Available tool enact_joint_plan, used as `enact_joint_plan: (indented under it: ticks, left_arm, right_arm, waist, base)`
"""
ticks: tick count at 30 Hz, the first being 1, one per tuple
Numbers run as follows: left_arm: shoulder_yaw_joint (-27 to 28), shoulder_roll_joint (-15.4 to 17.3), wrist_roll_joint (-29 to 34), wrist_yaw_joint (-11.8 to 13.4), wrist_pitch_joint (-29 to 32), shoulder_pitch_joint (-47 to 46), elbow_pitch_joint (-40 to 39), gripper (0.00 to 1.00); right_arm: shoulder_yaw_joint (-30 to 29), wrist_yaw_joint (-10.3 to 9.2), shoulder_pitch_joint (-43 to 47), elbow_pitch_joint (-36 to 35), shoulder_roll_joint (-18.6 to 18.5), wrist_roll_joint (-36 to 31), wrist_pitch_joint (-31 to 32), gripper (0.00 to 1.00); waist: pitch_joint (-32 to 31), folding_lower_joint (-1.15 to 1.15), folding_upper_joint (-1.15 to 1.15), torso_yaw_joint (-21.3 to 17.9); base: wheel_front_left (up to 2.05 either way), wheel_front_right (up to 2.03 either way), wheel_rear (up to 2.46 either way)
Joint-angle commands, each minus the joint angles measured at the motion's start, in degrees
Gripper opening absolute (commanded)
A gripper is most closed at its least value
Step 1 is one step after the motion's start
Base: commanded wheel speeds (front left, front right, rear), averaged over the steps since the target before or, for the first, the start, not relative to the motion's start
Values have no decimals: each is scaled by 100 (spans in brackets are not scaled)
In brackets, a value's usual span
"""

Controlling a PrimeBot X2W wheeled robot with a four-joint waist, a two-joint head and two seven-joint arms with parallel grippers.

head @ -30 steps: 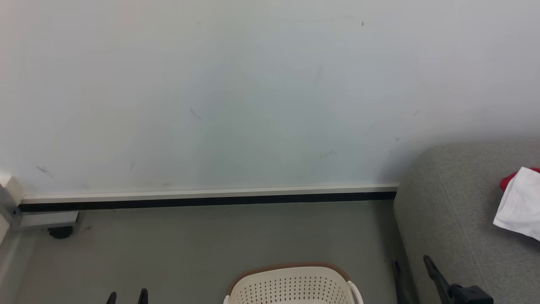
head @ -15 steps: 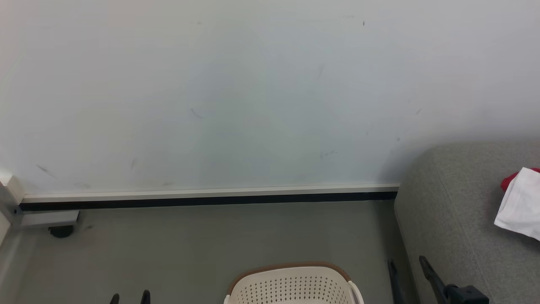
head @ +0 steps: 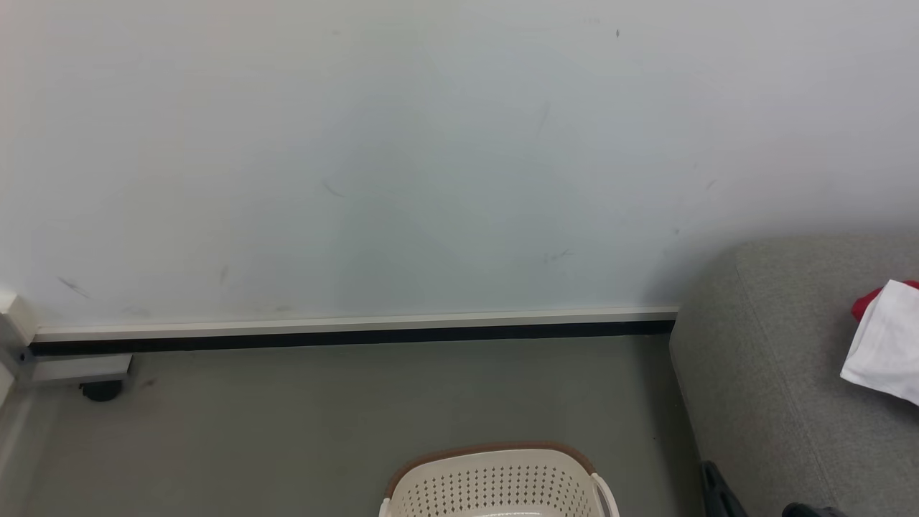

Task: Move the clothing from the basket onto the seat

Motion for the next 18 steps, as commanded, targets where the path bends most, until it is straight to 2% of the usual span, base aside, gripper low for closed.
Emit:
enact_joint_plan:
  ticks: [1,18]
  left_arm:
    - [77,9,-201,-45,42,-182,-75,0]
    - [392,-162,-1663,-271,531,-373,-59,0]
  right_arm:
    - [-33,0,-127,-66,-47,268,7,0]
    - [-197,0,-305,0,-188,2264,85,0]
  waist:
    - [7,0,0,-4]
    - [114,0,0,-51]
  base:
    - [0,0,0]
    - [0,0,0]
